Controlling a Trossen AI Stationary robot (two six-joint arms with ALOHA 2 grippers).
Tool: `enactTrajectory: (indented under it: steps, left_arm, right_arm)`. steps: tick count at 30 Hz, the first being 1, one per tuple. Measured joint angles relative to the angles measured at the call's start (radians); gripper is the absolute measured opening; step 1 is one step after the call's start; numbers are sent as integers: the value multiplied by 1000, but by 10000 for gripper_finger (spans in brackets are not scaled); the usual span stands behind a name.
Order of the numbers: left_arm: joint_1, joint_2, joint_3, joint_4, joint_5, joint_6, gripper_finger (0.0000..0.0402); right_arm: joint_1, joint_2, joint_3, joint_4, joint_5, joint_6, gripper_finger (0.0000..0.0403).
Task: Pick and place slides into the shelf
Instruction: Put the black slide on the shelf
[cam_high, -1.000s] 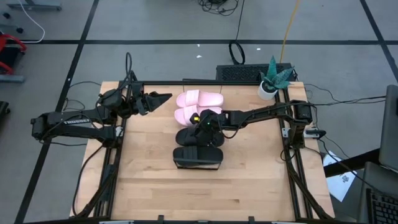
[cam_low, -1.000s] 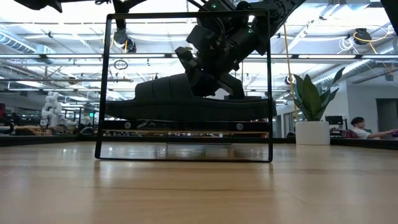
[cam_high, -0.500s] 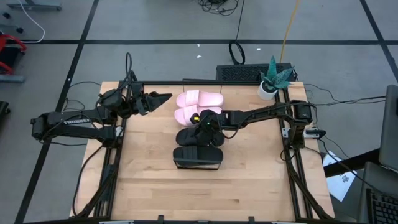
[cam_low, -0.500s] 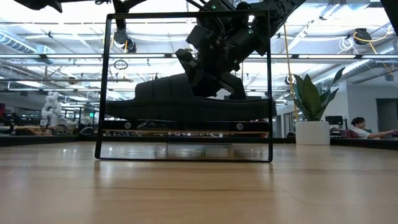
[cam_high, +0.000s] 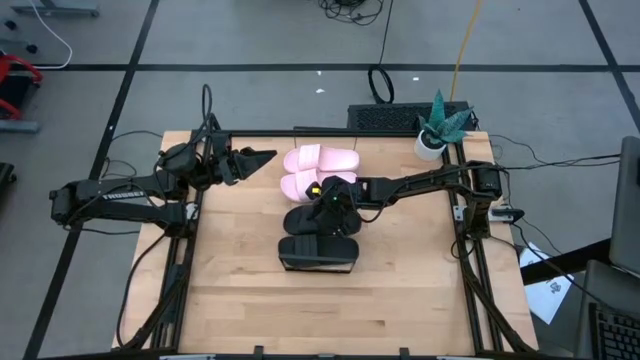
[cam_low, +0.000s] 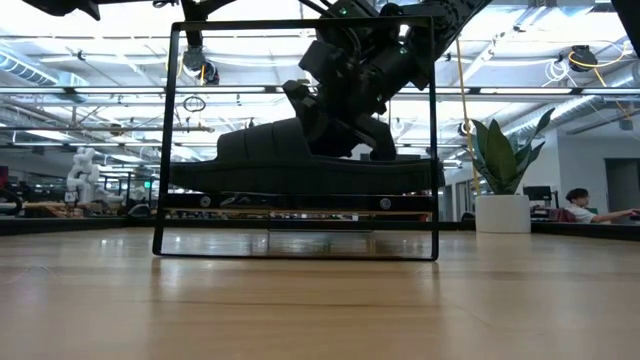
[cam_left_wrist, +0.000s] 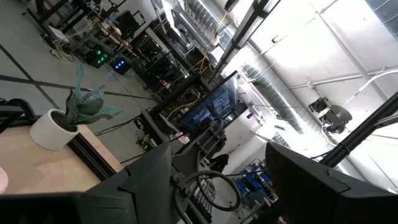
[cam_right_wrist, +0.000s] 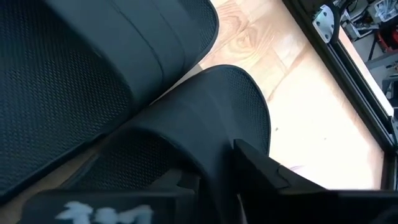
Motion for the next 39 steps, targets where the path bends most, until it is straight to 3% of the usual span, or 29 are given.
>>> enactTrajectory:
  steps: [21, 30, 39]
  left_arm:
    - [0, 0, 0, 0, 0, 9, 257]
    - [0, 0, 0, 0, 0, 10, 257]
    - [0, 0, 0, 0, 0, 10, 257]
  right_arm:
    - [0, 0, -2, 35, 8, 23, 199]
    - [0, 0, -2, 37, 11, 42, 212]
    - [0, 0, -2, -19, 117, 38, 212]
